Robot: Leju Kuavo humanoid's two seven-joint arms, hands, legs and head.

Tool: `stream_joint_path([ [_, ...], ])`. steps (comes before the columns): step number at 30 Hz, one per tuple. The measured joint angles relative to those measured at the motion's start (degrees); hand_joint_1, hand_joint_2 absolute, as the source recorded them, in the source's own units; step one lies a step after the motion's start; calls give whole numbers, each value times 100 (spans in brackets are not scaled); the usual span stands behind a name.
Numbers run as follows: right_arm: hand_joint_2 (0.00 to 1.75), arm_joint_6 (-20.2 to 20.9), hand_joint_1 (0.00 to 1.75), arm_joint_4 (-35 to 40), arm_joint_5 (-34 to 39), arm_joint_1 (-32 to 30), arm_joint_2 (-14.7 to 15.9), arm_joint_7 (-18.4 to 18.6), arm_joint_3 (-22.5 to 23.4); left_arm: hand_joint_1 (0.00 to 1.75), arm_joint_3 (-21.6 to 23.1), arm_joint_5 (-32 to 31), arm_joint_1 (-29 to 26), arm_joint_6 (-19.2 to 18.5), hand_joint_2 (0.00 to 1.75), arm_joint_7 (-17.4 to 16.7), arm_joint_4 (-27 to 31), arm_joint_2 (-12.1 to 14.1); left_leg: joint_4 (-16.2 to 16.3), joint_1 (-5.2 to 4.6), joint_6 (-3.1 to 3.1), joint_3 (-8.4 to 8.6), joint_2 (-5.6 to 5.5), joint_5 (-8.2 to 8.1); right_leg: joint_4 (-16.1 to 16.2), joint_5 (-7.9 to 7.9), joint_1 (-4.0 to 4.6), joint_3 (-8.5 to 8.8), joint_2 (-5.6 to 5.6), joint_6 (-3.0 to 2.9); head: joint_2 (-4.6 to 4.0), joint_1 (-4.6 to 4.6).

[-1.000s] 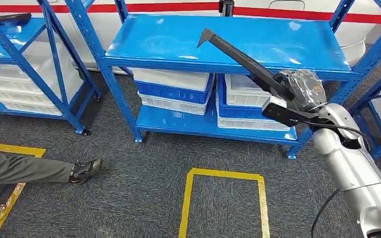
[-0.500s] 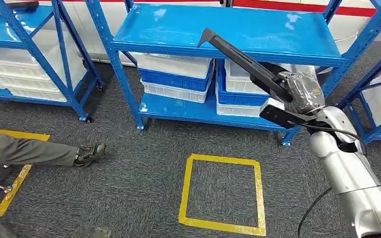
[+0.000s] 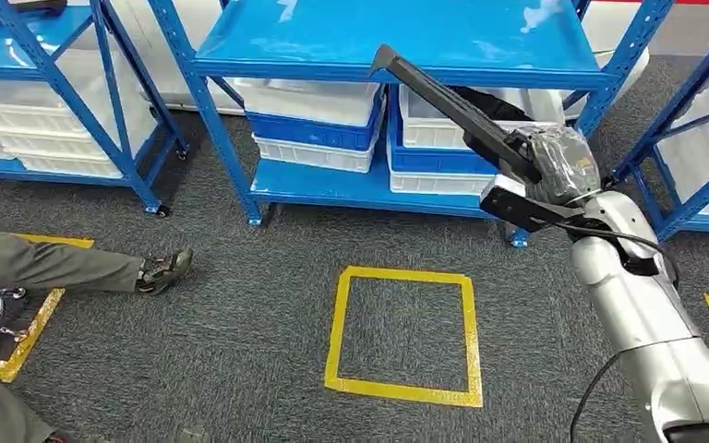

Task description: Take the parts from the cabinet and place them on the table.

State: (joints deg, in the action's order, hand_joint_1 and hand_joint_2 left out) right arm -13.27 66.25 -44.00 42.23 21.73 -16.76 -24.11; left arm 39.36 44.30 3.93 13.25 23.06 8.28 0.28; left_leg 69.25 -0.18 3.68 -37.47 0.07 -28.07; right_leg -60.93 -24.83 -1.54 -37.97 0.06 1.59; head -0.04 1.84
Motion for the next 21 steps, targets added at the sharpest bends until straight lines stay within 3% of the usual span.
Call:
stream_joint_path([
  [1, 175, -4, 175, -2, 0, -12, 0, -2, 13, 0, 2, 0, 3, 0, 175, 0, 0, 31, -494, -83, 157, 387, -73, -27, 24, 42, -74, -4, -4, -9, 0, -4],
  [2, 175, -17, 175, -2, 0, -3, -2, -4, 13, 0, 11, 0, 1, -7, 175, -7, 2, 29, -852, -116, 232, 634, -50, -201, 66, 83, 23, -14, -3, 48, 0, -24],
  [3, 175, -24, 175, -15, 2, -14, -2, -6, 13, 0, 9, 0, 11, 2, 175, -2, 0, 52, -1028, -138, 199, 690, -57, -220, 89, 151, -50, -1, -20, 75, 0, -24],
  [4, 175, -33, 175, -26, 0, -9, -2, -7, 9, 0, 9, 0, 8, 0, 175, -15, 0, 44, -1033, -165, 212, 664, -62, -176, 154, 213, -73, -4, -25, 162, 0, -20],
  [5, 175, -35, 175, -31, 0, -33, -11, -7, 6, 0, 9, 2, 3, 2, 175, -24, 0, 44, -1082, -196, 229, 659, -65, -86, 232, 291, -96, 3, -16, 180, 0, -9],
  [6, 175, -37, 175, -31, -2, -51, -17, -7, 6, 0, 9, 2, 2, 2, 175, -28, -2, 44, -1276, -216, 275, 676, -60, 88, 368, 399, -60, 32, 7, 230, 0, -9],
  [7, 175, -39, 175, -35, 0, -68, -15, -9, 11, 0, 9, 2, 17, 2, 175, -31, 0, 24, -1484, -136, 219, 745, 4, 244, 288, 242, -33, -56, -3, 176, 0, -18],
  [8, 175, -41, 175, -39, 0, -54, -2, -6, 18, 0, 9, 2, 17, 2, 175, -31, 0, 22, -1556, -143, 253, 693, -6, 328, 34, -45, 0, -176, -2, 103, 0, -47],
  [9, 175, -44, 175, -44, 0, -35, 2, -9, 20, 0, 6, 7, 17, 2, 175, -37, 0, 9, -1551, -133, 221, 640, 9, 384, -346, -303, -6, -285, 1, 55, 0, -63],
  [11, 175, -46, 175, -61, -18, -57, -2, -2, 20, 0, 9, 9, 15, -4, 175, -42, 0, -24, -1500, -135, 177, 503, 17, 450, -1160, -649, -13, -462, 1, 69, 0, -59],
  [12, 175, -46, 175, -68, -26, -87, -2, 9, 20, 0, 9, 9, 17, -7, 175, -50, 0, -35, -1450, -130, 165, 414, 25, 480, -1365, -652, -11, -446, 1, 135, 0, -94],
  [13, 175, -46, 175, -72, -35, -102, 0, 11, 22, 0, 9, 9, 15, -7, 175, -52, 0, -50, -1396, -121, 142, 336, 27, 504, -1281, -560, -25, -308, -2, 209, 0, -90],
  [15, 175, -46, 175, -72, -37, -102, -2, 18, 26, 0, 9, 9, 19, -11, 175, -57, 0, -63, -1232, -86, 94, 137, 29, 536, -521, -266, -70, 253, -10, 366, 0, -90],
  [16, 175, -46, 175, -72, -41, -97, -2, 18, 39, 0, 9, 9, 23, -15, 175, -57, 0, -70, -1109, -81, 69, 28, 30, 541, -21, -343, -89, 538, -14, 390, 0, -90],
  [17, 175, -46, 175, -72, -46, -84, -15, 20, 46, 0, 9, 9, 22, -13, 175, -59, 0, -35, -1032, -113, 31, -85, 25, 553, 148, -486, -9, 700, 4, 349, 0, -116],
  [18, 175, -48, 175, -66, -50, -118, -6, 20, 59, 0, 9, 9, 9, -13, 175, -63, 0, -52, -997, -121, 0, -103, 12, 578, 63, -420, 23, 606, 21, 254, 0, -89],
  [20, 175, -48, 175, -70, -50, -124, -11, 26, 61, 0, 9, 11, 4, -13, 175, -66, 0, -57, -994, -121, -49, -134, -5, 664, 61, -387, 40, 547, 9, 172, 0, -79],
  [21, 175, -48, 175, -70, -50, -126, -20, 26, 61, 0, 9, 11, 3, -11, 175, -66, 0, -48, -992, -117, -74, -169, -12, 711, 77, -332, -17, 517, -6, 85, 0, -85],
])
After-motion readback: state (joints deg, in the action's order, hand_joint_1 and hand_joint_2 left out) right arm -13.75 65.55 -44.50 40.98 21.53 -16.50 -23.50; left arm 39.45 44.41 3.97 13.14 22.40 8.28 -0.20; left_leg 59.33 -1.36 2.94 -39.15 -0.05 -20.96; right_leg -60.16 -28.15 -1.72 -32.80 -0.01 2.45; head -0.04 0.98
